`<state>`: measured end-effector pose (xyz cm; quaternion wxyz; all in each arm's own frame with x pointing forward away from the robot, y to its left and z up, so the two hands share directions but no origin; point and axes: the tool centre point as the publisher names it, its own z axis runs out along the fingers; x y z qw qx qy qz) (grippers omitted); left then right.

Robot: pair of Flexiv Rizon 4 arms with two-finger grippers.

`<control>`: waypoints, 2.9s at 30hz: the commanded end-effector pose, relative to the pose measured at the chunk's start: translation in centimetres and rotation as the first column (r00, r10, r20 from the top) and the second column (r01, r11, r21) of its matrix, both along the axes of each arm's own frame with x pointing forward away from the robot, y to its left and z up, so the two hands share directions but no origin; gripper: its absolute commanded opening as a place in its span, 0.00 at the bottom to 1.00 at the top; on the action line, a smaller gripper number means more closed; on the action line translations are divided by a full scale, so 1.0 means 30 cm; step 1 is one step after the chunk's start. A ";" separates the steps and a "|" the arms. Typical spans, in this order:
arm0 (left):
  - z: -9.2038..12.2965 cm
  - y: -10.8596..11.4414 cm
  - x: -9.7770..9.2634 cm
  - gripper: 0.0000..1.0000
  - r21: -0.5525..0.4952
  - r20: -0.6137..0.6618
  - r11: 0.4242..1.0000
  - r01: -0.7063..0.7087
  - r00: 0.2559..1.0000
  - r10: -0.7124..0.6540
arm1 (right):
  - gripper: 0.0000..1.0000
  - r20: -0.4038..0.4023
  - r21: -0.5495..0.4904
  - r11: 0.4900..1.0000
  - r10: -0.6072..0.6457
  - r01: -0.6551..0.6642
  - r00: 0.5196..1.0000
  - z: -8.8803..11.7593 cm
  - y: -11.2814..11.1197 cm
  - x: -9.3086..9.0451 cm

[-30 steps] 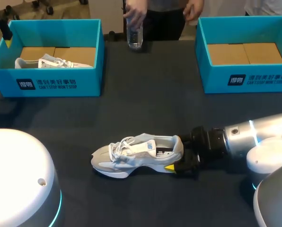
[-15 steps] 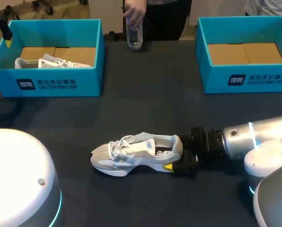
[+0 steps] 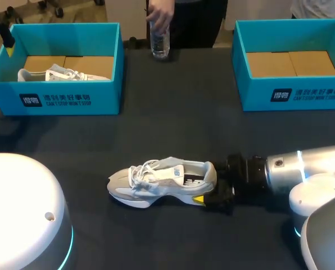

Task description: Take the shoe out of the shoebox, open the shoe tongue, remove and reinsert the insole, then place the shoe into the shoebox

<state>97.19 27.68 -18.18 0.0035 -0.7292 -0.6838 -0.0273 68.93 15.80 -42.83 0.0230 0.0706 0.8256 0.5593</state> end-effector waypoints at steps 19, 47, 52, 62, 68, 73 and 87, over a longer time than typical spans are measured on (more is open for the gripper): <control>0.051 -0.180 -0.175 1.00 0.141 0.019 0.637 -0.758 0.645 0.764 | 0.00 0.001 -0.003 1.000 0.000 0.000 1.000 -0.010 0.010 -0.002; -0.002 -0.382 -0.413 1.00 0.265 0.223 -0.275 -0.924 -0.219 0.950 | 0.00 0.001 -0.003 1.000 0.000 0.000 1.000 -0.010 0.010 -0.002; -0.002 -0.382 -0.413 1.00 0.265 0.223 -0.275 -0.924 -0.219 0.950 | 0.00 0.001 -0.003 1.000 0.000 0.000 1.000 -0.010 0.010 -0.002; -0.036 -0.484 -0.538 1.00 0.245 0.088 -0.535 -0.809 -0.531 0.843 | 0.00 0.001 -0.003 1.000 0.000 0.000 1.000 -0.010 0.010 -0.002; -0.005 -0.537 -0.603 1.00 0.275 0.020 -0.824 -0.496 -0.853 0.521 | 0.00 0.001 -0.003 1.000 0.000 0.000 1.000 -0.010 0.010 -0.002; 0.013 -0.558 -0.632 1.00 0.254 0.074 -0.899 -0.358 -0.919 0.387 | 0.00 0.001 -0.003 1.000 0.000 0.000 1.000 -0.010 0.010 -0.002; 0.013 -0.558 -0.632 1.00 0.254 0.074 -0.899 -0.358 -0.919 0.387 | 0.00 0.001 -0.003 1.000 0.000 0.000 1.000 -0.010 0.010 -0.002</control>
